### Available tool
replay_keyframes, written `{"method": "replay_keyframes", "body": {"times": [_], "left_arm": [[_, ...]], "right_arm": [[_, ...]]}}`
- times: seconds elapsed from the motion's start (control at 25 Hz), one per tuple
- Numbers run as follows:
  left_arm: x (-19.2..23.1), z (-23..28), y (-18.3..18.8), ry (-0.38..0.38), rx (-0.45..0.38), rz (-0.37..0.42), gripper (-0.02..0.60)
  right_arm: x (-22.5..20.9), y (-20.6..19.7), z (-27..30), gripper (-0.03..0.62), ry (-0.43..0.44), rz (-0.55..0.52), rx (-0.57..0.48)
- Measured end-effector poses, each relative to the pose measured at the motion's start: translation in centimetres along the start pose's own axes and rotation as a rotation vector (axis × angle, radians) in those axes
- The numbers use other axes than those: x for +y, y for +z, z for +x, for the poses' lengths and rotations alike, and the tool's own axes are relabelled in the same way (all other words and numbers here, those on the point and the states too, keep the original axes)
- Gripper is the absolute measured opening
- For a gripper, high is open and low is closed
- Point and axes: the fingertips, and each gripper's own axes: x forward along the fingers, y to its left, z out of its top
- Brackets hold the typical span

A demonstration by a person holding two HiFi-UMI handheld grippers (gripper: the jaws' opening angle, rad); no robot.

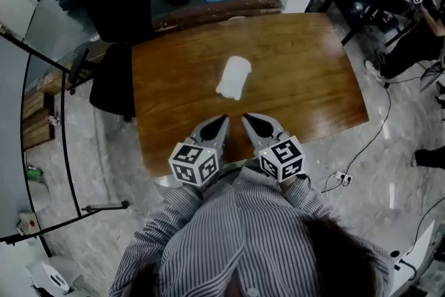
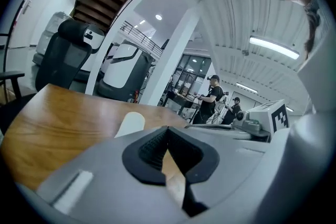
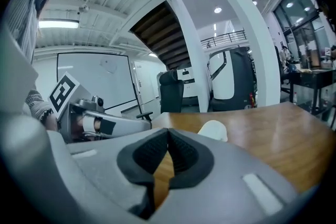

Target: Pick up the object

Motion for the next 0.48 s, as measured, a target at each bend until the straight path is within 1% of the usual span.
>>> {"method": "replay_keyframes", "body": {"times": [0.12,0.24,0.36,0.48], "left_arm": [[1.0,1.0,-0.9,0.007,0.030,-0.023,-0.008],[1.5,2.0,-1.2,-0.016,0.051,-0.060,-0.008],[2.3,2.8,-0.4,-0.012,0.060,-0.059,-0.006],[3.2,3.6,0.3,-0.026,0.084,-0.057,-0.005]], "right_arm": [[-0.6,-0.4,0.9,0.002,0.009,0.012,0.020],[-1.6,-0.4,1.5,0.002,0.009,0.024,0.023],[-2.8,0.1,2.0,0.002,0.010,0.035,0.022],[-3.6,0.3,2.6,0.002,0.013,0.043,0.035]]}}
